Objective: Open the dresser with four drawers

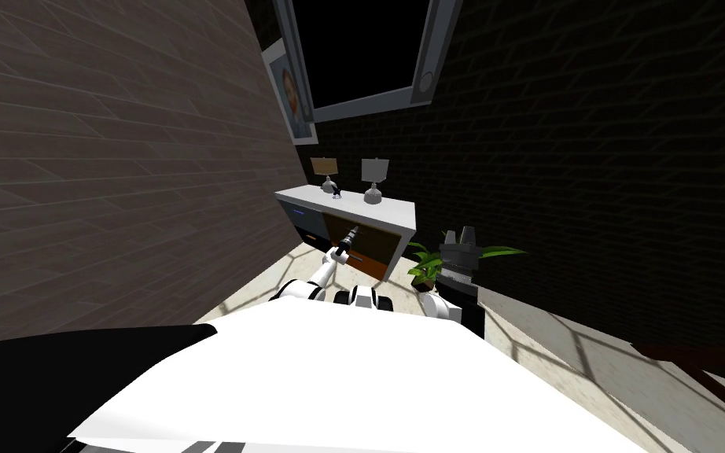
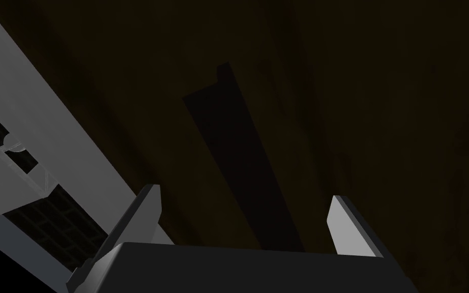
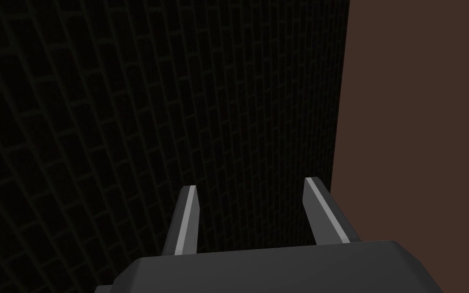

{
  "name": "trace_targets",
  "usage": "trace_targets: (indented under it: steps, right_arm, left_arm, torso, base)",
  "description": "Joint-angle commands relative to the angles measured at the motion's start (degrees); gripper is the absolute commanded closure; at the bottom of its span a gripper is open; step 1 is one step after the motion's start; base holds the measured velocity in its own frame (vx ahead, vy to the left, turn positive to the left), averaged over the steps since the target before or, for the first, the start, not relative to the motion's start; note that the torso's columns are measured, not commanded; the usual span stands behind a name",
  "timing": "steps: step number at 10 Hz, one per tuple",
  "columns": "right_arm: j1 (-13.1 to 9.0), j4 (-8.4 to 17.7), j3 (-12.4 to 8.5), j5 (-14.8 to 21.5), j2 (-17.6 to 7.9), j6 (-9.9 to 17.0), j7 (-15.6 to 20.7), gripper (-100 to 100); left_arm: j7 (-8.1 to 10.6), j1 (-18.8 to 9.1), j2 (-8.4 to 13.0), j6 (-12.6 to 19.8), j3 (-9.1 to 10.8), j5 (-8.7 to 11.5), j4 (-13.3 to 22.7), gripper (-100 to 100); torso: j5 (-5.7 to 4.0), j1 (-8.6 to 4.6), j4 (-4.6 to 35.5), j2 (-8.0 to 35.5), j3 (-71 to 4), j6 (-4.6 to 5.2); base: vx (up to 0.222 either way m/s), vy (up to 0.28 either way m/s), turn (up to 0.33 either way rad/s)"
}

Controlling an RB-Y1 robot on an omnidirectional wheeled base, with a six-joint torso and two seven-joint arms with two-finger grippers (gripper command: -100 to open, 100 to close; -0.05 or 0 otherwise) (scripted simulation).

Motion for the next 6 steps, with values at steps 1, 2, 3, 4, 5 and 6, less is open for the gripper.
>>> trace_targets:
  steps: [1, 2, 3, 4, 5, 6]
  right_arm:
    - [0.0, 0.0, 0.0, 0.0, 0.0, 0.0, 0.0, 0]
    - [0.0, 0.0, 0.0, 0.0, 0.0, 0.0, 0.0, 0]
    - [0.0, 0.0, 0.0, 0.0, 0.0, 0.0, 0.0, 0]
    - [0.0, 0.0, 0.0, 0.0, 0.0, 0.0, 0.0, 0]
    - [0.0, 0.0, 0.0, 0.0, 0.0, 0.0, 0.0, 0]
    - [0.0, 0.0, 0.0, 0.0, 0.0, 0.0, 0.0, 0]
  left_arm:
    - [0.17, -2.2, -0.4, -0.3, 1.07, -0.4, 3.7, -100]
    - [0.45, -4.8, -1.2, -1.7, 3.66, -1.2, 5.9, -100]
    - [0.45, -6.3, -1.2, -1.7, 3.66, -1.2, 7.8, -100]
    - [0.45, -6.3, -1.2, -1.7, 3.66, -1.2, 9.0, -100]
    - [0.19, -6.4, -1.3, -1.8, 3.85, -1.1, 8.6, -100]
    - [0.17, -3.6, -0.4, -0.3, 1.07, -0.4, 5.9, 100]
  torso:
    - [0.01, 0.05, 0.0, 0.1, 0.0, -0.03]
    - [0.02, 0.1, 0.0, 0.0, 0.0, -0.04]
    - [0.02, 0.09, 0.0, 0.0, 0.0, 0.0]
    - [0.02, 0.08, 0.0, 0.0, 0.0, -0.02]
    - [0.02, 0.08, 0.0, 0.0, 0.0, -0.04]
    - [0.02, 0.07, 0.0, -0.1, 0.0, -0.03]
  base:
    - [-0.028, 0.003, 0.003]
    - [-0.057, 0.005, -0.062]
    - [-0.06, 0.006, -0.048]
    - [-0.03, 0.005, 0.0]
    - [-0.011, 0.002, 0.001]
    - [0.059, 0.001, 0.074]
